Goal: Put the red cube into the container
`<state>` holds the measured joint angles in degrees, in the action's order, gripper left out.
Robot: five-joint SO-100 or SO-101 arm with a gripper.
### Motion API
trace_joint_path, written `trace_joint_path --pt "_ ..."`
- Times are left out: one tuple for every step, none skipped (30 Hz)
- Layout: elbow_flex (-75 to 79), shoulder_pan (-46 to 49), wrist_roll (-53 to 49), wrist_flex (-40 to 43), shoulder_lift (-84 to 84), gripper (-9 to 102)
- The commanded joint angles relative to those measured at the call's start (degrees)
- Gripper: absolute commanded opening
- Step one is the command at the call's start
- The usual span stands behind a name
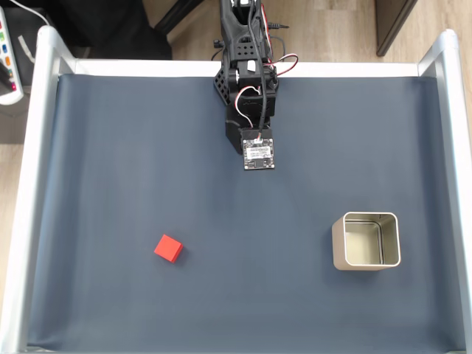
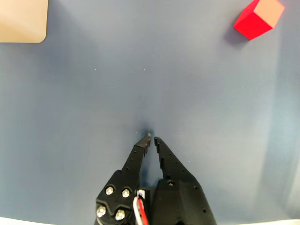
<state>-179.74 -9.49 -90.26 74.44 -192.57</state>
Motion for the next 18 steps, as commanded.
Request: trace_joint_path --pt "0.35 4.13 0.53 0.18 0.26 2" --pt "0.35 4.22 0.53 0.18 0.26 2" --pt "0.35 4.22 0.53 0.18 0.26 2" --pt "0.35 4.22 0.53 0.18 0.26 2" --pt "0.35 4.31 0.53 0.18 0.26 2" --pt "0.35 4.31 0.53 0.18 0.26 2" --pt "0.35 4.31 0.53 0.18 0.26 2" --pt "0.35 4.31 0.53 0.18 0.26 2" --pt "0.35 4.31 0.53 0.18 0.26 2" --pt "0.35 4.31 0.53 0.18 0.26 2" --pt "0.35 4.31 0.53 0.18 0.26 2" --pt "0.35 4.31 0.53 0.18 0.26 2" --pt "0.35 4.31 0.53 0.18 0.26 2" --pt "0.35 4.31 0.53 0.18 0.26 2" --pt "0.35 4.31 0.62 0.18 0.26 2" --pt "0.35 3.78 0.62 0.18 0.26 2" --pt "0.35 2.81 0.44 0.18 0.35 2" --pt "0.35 1.76 0.44 0.18 0.44 2"
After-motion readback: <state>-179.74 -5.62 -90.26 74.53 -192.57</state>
